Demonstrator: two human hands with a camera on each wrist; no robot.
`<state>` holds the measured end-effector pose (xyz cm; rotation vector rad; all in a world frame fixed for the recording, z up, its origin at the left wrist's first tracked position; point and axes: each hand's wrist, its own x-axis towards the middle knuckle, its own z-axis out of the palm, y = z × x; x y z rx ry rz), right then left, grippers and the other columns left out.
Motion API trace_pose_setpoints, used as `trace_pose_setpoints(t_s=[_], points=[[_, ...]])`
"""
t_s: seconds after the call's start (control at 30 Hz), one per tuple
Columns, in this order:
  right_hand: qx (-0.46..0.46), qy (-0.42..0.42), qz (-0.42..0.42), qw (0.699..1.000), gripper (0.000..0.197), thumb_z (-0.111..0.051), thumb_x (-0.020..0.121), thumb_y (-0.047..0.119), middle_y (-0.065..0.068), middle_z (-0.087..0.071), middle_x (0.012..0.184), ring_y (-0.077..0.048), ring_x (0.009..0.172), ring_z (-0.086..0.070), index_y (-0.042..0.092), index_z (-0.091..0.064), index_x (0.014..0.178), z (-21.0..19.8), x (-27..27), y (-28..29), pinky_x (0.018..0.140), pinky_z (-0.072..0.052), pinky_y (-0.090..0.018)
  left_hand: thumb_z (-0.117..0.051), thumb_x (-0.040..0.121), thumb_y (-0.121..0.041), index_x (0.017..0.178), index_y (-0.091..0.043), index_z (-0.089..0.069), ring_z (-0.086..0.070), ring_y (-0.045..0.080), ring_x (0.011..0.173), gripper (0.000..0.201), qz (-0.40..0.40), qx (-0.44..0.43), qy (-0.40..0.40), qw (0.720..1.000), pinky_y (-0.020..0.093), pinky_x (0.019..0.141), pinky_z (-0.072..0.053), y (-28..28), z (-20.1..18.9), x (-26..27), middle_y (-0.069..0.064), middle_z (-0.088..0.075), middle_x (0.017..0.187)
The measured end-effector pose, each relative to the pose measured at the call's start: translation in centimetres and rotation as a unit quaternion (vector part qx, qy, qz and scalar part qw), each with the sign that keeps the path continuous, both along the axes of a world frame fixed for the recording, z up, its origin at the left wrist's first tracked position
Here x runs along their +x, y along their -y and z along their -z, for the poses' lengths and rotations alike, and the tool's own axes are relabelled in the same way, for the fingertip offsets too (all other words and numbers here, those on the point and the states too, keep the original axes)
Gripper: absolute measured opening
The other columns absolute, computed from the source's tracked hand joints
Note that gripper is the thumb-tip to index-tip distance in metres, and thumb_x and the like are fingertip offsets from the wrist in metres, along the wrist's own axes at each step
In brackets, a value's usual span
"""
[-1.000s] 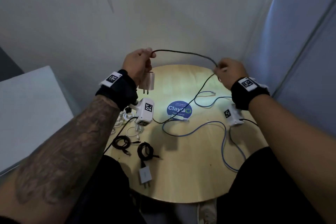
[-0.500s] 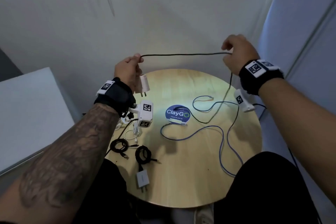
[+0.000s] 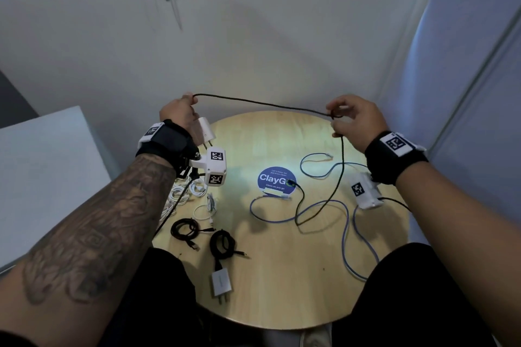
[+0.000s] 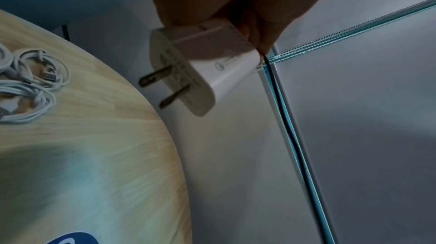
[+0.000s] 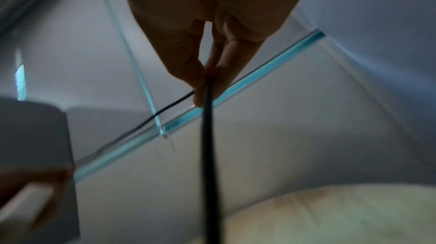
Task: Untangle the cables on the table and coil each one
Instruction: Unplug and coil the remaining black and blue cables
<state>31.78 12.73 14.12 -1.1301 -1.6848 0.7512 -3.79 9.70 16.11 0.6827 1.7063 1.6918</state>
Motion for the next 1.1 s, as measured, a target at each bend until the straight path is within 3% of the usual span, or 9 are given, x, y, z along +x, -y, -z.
trace_pose_setpoints(t_s=[0.1,0.17,0.3,0.4,0.6,0.73,0.87,0.93,1.1], points=[[0.028,0.219,0.024,0.975,0.037,-0.059,0.083,0.0,0.003,-0.069,0.101,-0.014,0.088,-0.064,0.025,-0.069,0.109,1.5,1.0,-0.5,0.081,-0.054,-0.032,-0.053,0.096,-0.029,0.068,-0.021,-0.06,-0.049,0.009,0.048,0.03,0.0,0.012,-0.012,1.0,0.02,0.058,-0.043,0.0,-0.9,-0.4,-0.007,-0.049,0.05],[-0.008,0.263,0.028,0.964,0.037,-0.067,0.083,0.007,0.003,-0.069,0.106,-0.017,0.087,-0.062,0.025,-0.066,0.115,2.5,1.5,-0.5,0.087,-0.052,-0.033,-0.056,0.095,-0.029,0.07,-0.019,-0.062,-0.045,0.006,0.041,0.028,0.009,0.034,0.013,0.999,0.017,0.051,-0.04,0.0,-1.4,-0.2,-0.012,-0.048,0.043],[-0.11,0.241,-0.012,0.964,0.045,-0.075,0.084,0.031,-0.001,-0.066,0.112,-0.017,0.087,-0.059,0.022,-0.057,0.124,4.0,-0.6,0.4,0.084,-0.048,-0.032,-0.062,0.094,-0.02,0.074,-0.015,-0.064,-0.039,0.005,0.041,0.021,0.103,0.07,0.041,0.991,0.018,0.049,-0.034,0.2,-1.9,2.4,-0.003,-0.051,0.066],[-0.163,0.221,-0.03,0.961,0.063,-0.073,0.084,0.043,-0.002,-0.06,0.127,-0.02,0.105,-0.059,0.021,-0.047,0.136,5.4,-3.9,1.0,0.094,-0.046,-0.034,-0.06,0.095,-0.015,0.076,-0.013,-0.064,-0.038,0.004,0.043,0.02,0.156,0.095,0.048,0.982,0.018,0.048,-0.032,0.1,-2.7,4.9,0.003,-0.051,0.078],[-0.318,0.153,-0.008,0.936,0.085,-0.063,0.085,0.059,-0.011,-0.042,0.15,-0.029,0.133,-0.045,0.011,-0.034,0.148,8.6,-8.2,1.5,0.099,-0.038,-0.037,-0.058,0.098,-0.023,0.082,-0.01,-0.062,-0.031,0.007,0.048,0.02,0.221,0.144,0.161,0.951,0.019,0.052,-0.029,0.2,-5.6,6.5,-0.008,-0.046,0.054],[-0.356,-0.001,-0.037,0.934,0.043,-0.06,0.09,0.051,-0.01,-0.057,0.105,-0.023,0.088,-0.055,0.013,-0.05,0.106,8.8,-11.3,1.4,0.073,-0.043,-0.034,-0.059,0.097,-0.03,0.084,-0.011,-0.063,-0.031,0.007,0.044,0.024,0.242,0.153,0.185,0.94,0.027,0.063,-0.028,0.0,-6.4,6.0,-0.009,-0.035,0.05],[-0.341,-0.264,0.0,0.902,0.012,-0.049,0.101,0.025,-0.004,-0.051,0.074,-0.013,0.053,-0.049,0.016,-0.049,0.094,6.4,-11.7,1.2,0.054,-0.045,-0.028,-0.058,0.098,-0.026,0.084,-0.009,-0.062,-0.03,0.008,0.043,0.022,0.197,0.163,0.201,0.946,0.023,0.057,-0.03,-0.1,-6.2,5.0,-0.008,-0.038,0.047],[-0.303,-0.279,0.04,0.91,0.015,-0.049,0.101,0.028,0.0,-0.036,0.065,-0.006,0.036,-0.031,0.017,-0.046,0.091,5.6,-10.1,0.4,0.037,-0.029,-0.016,-0.056,0.099,-0.023,0.079,-0.01,-0.059,-0.03,0.007,0.039,0.024,0.145,0.171,0.218,0.95,0.018,0.047,-0.03,-0.2,-5.9,3.5,-0.007,-0.041,0.046],[-0.221,-0.313,0.125,0.915,0.016,-0.058,0.097,0.019,0.001,-0.035,0.061,-0.003,0.032,-0.027,0.021,-0.045,0.088,4.1,-2.7,-1.3,0.034,-0.019,-0.01,-0.05,0.101,-0.019,0.071,-0.012,-0.053,-0.028,0.005,0.033,0.031,-0.014,0.184,0.269,0.945,0.017,0.038,-0.03,-0.1,-5.0,-3.1,-0.008,-0.036,0.037]])
